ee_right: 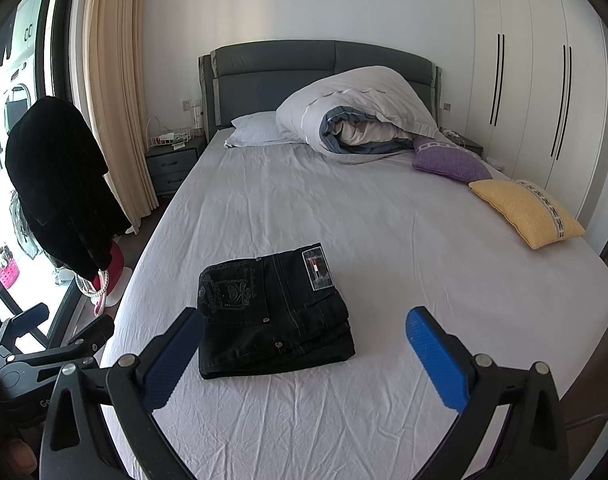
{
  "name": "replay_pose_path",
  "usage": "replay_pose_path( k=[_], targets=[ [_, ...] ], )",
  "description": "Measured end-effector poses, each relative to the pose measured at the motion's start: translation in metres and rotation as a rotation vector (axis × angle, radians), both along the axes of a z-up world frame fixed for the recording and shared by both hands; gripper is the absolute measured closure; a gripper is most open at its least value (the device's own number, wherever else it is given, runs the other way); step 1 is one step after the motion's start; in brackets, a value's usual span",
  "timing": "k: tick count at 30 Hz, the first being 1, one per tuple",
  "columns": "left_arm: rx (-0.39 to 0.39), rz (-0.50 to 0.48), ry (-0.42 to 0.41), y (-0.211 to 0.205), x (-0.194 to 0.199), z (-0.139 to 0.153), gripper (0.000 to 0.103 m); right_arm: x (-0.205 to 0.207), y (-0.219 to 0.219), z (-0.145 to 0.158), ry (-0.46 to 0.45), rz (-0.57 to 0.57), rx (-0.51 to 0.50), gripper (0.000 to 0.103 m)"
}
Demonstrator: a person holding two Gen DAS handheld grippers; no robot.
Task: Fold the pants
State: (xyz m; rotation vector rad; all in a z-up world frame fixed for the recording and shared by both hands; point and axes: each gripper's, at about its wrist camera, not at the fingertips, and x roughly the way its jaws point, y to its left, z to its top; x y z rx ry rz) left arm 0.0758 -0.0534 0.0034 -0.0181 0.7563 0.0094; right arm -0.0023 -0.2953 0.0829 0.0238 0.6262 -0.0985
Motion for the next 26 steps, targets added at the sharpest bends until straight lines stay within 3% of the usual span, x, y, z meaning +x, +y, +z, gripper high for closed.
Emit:
replay_pose_path(
  k=[26],
  targets=[
    [-0.004, -0.015, 0.013, 0.0021, 0.0031, -0.0077, 0.000, -0.0020, -0.0023, 0.0004, 0.006, -0.004, 0.005, 0.000]
  ],
)
